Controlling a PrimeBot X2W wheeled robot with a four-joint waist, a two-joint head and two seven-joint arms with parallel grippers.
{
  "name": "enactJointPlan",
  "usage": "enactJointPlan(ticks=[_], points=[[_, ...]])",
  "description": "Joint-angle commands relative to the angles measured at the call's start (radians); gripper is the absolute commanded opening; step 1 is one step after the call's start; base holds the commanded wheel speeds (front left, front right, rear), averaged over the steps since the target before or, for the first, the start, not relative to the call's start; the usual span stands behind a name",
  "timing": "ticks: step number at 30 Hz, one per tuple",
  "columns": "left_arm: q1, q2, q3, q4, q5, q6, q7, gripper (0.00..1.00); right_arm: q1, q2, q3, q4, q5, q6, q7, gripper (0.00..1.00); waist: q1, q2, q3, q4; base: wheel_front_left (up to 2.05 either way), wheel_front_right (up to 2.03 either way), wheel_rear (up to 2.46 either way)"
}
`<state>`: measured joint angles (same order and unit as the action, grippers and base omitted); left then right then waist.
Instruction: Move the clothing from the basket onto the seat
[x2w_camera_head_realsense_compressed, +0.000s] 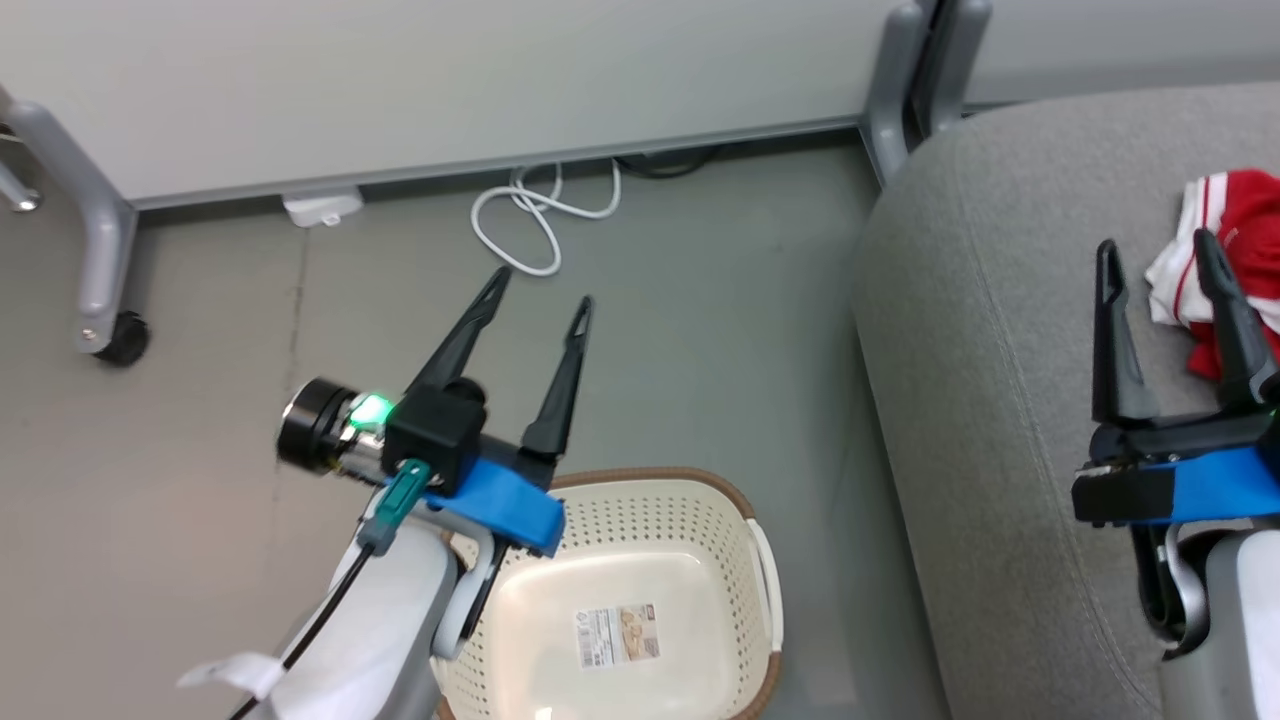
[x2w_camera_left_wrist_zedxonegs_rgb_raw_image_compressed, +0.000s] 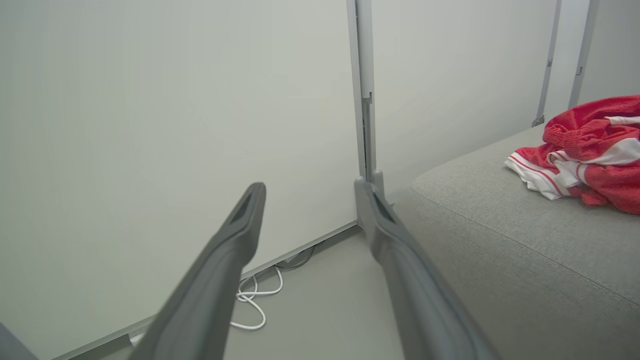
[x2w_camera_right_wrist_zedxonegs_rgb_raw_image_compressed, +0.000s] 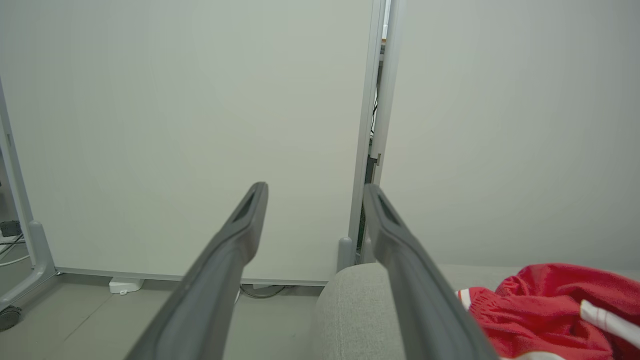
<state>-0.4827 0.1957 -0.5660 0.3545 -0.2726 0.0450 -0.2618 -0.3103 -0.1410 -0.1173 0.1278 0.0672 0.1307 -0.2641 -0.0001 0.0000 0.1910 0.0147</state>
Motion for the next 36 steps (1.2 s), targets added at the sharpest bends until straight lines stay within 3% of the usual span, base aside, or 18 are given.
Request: enactJointPlan(ticks=[1,18,36], points=[[0.015,0.005,0.01,-0.006,0.004,0.005,-0.005,1.0,0.018,0.001,0.003,-0.007,0.0,0.0,0.0,1.0,0.0001,0.0,-0.006,0.005,0.0,0.0,0.0],[0.302,0.03,0.247,-0.124,0.04,0.049,-0.005,1.0,0.214,0.064,0.056,-0.027,-0.018,0.0,0.0,1.0,0.0001,0.0,-0.152,0.073,0.0,0.0,0.0],[0.451,-0.018,0.356,-0.165,0.09,0.006,-0.005,1.0,0.357,0.09,0.053,-0.054,-0.001,0.0,0.0,1.0,0.0001,0.0,-0.215,0.087,0.0,0.0,0.0]])
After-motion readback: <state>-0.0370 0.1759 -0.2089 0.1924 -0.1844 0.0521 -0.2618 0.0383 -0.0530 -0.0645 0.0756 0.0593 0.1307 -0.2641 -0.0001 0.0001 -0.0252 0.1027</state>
